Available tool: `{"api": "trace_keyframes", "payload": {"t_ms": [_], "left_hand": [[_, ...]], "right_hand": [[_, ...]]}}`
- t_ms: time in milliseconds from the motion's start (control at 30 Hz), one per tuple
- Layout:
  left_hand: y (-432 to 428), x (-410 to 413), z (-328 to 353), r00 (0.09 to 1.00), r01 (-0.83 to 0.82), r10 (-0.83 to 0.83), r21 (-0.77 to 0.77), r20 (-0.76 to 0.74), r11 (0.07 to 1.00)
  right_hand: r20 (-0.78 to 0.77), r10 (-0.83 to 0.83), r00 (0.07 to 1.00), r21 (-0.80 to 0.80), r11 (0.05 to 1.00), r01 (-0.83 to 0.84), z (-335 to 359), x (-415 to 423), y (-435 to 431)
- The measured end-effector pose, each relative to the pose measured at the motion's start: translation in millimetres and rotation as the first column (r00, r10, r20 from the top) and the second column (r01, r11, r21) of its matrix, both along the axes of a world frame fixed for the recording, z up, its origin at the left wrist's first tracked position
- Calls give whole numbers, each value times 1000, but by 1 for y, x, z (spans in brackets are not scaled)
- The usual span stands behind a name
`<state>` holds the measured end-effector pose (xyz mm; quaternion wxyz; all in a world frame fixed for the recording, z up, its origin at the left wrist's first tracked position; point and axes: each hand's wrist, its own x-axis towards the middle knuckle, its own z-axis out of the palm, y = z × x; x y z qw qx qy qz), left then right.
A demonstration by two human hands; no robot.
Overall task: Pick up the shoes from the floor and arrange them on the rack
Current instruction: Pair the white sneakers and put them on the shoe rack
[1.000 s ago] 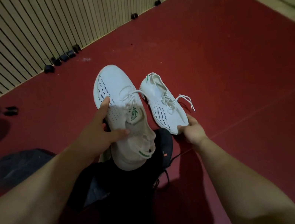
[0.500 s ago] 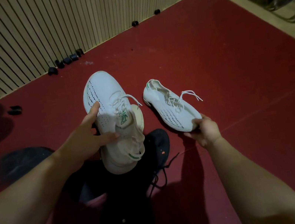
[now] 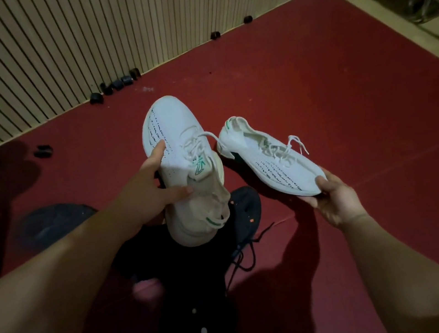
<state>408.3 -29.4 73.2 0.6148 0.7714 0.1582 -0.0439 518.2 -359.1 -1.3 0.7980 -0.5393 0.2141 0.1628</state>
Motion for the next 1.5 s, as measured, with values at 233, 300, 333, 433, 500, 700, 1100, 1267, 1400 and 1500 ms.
{"api": "trace_keyframes", "payload": {"t_ms": [233,300,333,433,500,700,1100,1267,1400,1500], "left_hand": [[18,-4,3,987,-158,157,-180,-19,971],[27,-5,1,981,-193,188,-221,-47,956],[30,-6,0,978,-208,201,-248,-53,946],[32,-14,-4,975,-223,212,-294,-67,929],[30,-21,-7,977,-212,195,-312,-84,926],[9,-40,-10,994,-90,79,-175,-69,980],[-13,-30,23,919,324,-314,1,-238,946],[-18,-21,25,792,561,-522,40,-316,827],[-29,-9,25,693,684,-605,93,-392,723],[-44,5,28,619,766,-675,120,-401,632]], "right_hand": [[16,122,992,23,992,-122,18,-3,8],[-14,200,980,19,980,-200,23,-8,12],[-40,239,970,13,971,-239,23,-11,14],[-169,352,921,11,935,-356,19,-27,28],[-232,406,884,34,911,-410,11,-38,33],[-376,632,677,-288,615,-734,4,-52,32],[-2,970,245,-998,-17,60,97,-17,74],[-455,891,-3,-889,-454,-63,117,-15,90],[-490,872,12,-841,-469,-270,112,-15,75],[-372,928,22,-764,-293,-575,99,-20,47]]}}
